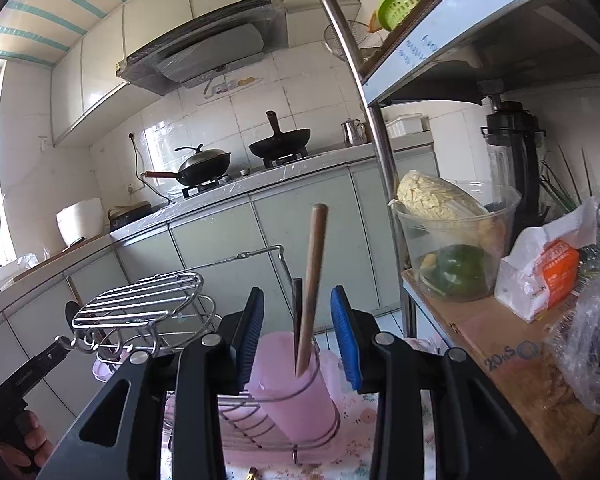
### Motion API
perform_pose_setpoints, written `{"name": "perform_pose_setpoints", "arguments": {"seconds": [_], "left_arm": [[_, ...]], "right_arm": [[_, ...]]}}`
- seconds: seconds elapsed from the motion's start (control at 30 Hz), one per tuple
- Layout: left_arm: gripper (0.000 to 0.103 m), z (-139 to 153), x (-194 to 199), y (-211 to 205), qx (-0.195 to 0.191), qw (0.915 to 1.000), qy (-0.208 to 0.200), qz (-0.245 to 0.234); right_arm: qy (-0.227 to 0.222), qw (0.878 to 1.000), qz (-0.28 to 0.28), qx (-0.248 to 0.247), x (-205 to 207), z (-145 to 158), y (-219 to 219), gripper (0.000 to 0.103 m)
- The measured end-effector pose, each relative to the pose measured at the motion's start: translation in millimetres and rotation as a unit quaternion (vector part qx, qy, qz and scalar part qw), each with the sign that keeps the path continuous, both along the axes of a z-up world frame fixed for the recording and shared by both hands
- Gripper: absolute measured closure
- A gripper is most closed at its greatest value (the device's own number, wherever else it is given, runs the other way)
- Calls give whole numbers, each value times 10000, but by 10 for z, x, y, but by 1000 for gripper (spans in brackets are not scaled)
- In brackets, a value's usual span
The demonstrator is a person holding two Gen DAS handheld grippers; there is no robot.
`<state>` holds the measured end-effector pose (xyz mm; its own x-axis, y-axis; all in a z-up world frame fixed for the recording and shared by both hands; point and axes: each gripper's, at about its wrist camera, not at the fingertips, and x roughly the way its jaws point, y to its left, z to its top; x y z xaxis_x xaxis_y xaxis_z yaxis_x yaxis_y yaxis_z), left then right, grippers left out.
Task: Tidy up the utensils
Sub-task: 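Move the open left gripper back down to the utensil row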
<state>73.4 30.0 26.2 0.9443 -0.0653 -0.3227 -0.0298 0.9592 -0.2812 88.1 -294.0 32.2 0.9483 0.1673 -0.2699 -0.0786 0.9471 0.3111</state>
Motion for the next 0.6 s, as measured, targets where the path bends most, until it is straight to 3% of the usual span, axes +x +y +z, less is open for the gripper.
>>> {"name": "perform_pose_setpoints", "arguments": {"seconds": [0.23, 0.47, 0.6], "left_arm": [[63, -3, -226, -72, 122, 9998, 138, -124], [63, -127, -370, -178, 148, 9981, 500, -333], [63, -288, -405, -287, 291, 9941, 899, -540]], "right_arm": [[238, 9996, 20, 145, -286, -78, -53, 68], [964, 9938, 442, 324, -413, -358, 24, 68], [1427, 9860, 691, 511, -399, -528, 72, 69]]}}
